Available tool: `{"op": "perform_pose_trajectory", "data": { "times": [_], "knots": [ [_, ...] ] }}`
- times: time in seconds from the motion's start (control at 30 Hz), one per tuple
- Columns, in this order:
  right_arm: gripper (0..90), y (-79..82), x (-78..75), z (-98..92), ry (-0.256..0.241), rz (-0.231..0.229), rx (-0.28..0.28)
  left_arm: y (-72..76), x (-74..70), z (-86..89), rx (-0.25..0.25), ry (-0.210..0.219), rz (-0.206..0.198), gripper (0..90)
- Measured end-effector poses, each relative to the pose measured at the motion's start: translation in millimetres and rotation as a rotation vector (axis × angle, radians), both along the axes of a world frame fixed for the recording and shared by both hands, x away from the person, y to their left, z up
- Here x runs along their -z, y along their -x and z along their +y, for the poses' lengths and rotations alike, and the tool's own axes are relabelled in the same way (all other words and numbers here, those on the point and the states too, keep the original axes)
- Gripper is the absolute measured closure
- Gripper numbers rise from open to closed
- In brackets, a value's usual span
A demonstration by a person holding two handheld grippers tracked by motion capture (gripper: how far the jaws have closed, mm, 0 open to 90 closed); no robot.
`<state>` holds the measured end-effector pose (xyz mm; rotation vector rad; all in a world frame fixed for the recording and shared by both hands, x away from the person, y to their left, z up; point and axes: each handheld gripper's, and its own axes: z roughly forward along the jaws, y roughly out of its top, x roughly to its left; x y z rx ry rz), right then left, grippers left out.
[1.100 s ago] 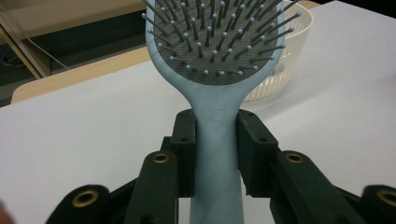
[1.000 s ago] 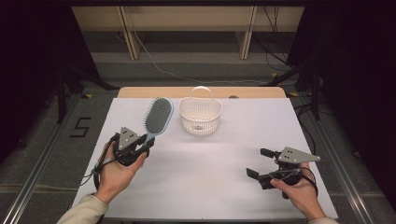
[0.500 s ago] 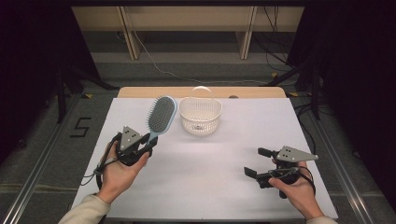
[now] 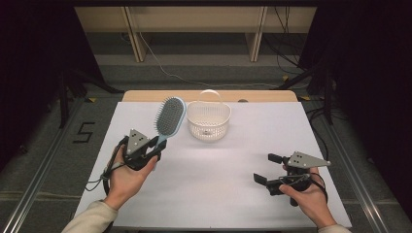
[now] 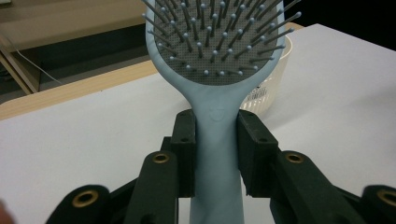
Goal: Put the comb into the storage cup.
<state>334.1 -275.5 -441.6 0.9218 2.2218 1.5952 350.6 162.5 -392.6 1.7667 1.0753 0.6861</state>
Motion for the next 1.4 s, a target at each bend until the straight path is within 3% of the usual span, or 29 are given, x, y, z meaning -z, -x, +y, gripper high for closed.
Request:
{"op": "perform_pose_trajectory", "data": {
  "times": [1.4],
  "knots": [
    [5.3, 1.5, 0.5, 0.6, 0.009, -0.002, 0.003, -8.9, -6.5, -14.2, 0.009, 0.040, -0.056, 69.7]
  ]
}}
